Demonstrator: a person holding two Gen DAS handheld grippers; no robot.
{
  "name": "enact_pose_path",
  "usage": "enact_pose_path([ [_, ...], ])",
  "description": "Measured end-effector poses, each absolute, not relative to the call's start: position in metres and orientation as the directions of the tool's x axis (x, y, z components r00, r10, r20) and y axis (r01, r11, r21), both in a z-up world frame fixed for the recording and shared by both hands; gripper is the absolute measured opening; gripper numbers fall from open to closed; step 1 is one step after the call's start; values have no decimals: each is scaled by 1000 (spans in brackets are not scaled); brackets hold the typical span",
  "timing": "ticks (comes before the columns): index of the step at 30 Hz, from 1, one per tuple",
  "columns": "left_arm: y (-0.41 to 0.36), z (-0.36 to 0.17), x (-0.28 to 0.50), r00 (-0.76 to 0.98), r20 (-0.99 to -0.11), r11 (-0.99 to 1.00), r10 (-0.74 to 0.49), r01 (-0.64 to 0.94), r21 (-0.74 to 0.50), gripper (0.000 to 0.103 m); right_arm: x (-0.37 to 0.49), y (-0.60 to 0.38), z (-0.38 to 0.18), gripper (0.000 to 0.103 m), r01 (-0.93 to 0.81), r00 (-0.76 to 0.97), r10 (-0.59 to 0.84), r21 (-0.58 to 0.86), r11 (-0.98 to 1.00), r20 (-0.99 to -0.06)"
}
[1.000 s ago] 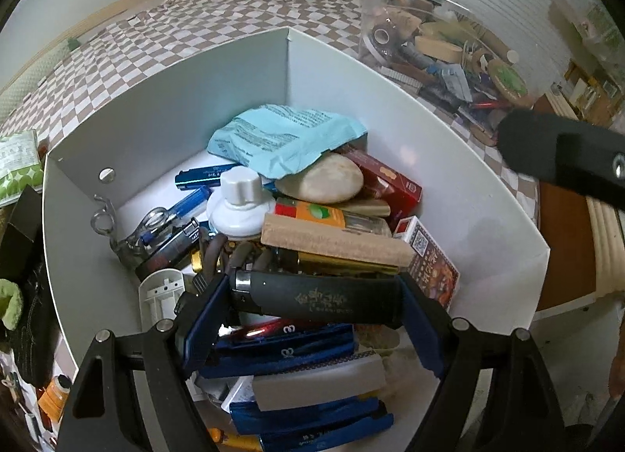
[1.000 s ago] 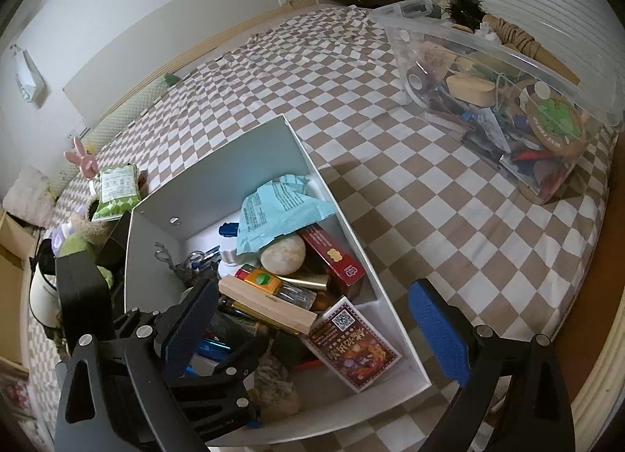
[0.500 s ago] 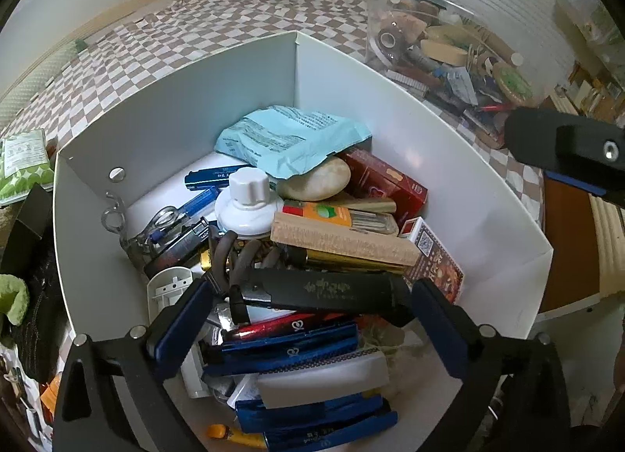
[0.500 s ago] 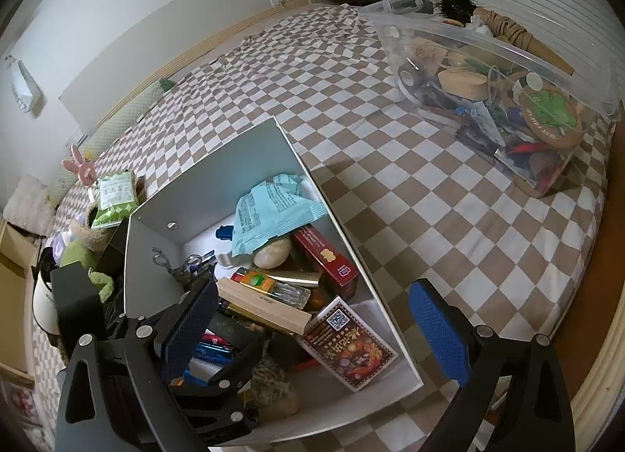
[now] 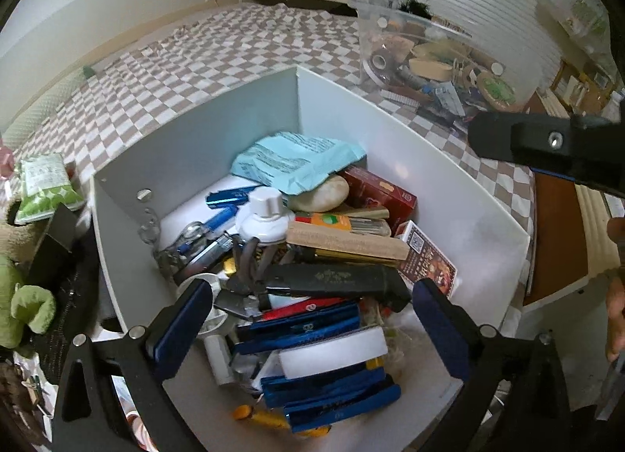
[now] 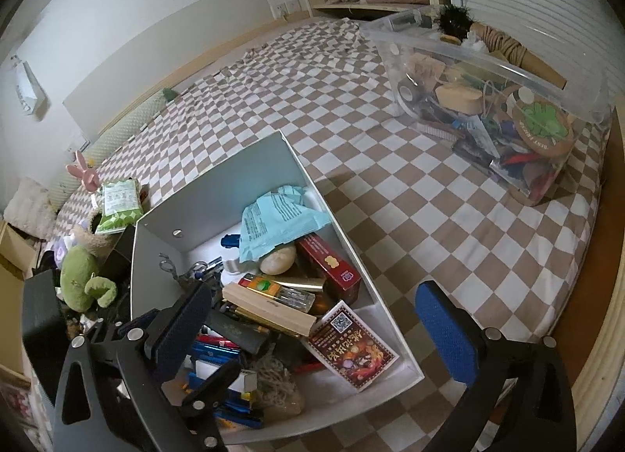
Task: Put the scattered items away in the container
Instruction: 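Lower the black foam tube into the white box and open the left tool, then lift both tools out of the box and pull them back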
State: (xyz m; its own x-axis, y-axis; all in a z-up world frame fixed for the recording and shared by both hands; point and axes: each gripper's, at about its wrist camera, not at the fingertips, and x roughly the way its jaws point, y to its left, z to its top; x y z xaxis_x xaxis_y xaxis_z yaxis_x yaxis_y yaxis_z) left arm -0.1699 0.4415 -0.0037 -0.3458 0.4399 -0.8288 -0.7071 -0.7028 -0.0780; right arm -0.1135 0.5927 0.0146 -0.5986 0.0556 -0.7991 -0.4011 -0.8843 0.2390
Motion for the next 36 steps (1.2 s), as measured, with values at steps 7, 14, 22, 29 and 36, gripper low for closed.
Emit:
enact_pose_path([
  [7, 427, 13, -170, -373, -799, -720, 472, -686, -105, 103, -105, 586, 26, 103, -420, -629, 139, 185, -888, -765],
  [14, 410, 37, -164, -427, -749, -740, 506, -662, -122, 103, -94, 581, 42, 103, -442, -674, 204, 168, -881, -710],
  [22, 391, 57, -153, -482, -715, -754, 506, -650, -95, 103, -82, 566, 59, 103, -422, -727, 216, 176, -889, -652],
  [29, 369, 76, -139, -522, -692, -764, 499, -641, -68, 103, -62, 548, 79, 103, -407, -768, 261, 130, -904, -585],
  [36, 337, 98, -125, -565, -657, -789, 500, -610, -75, 103, -45, 526, 85, 103, -366, -786, 254, 94, -926, -563],
])
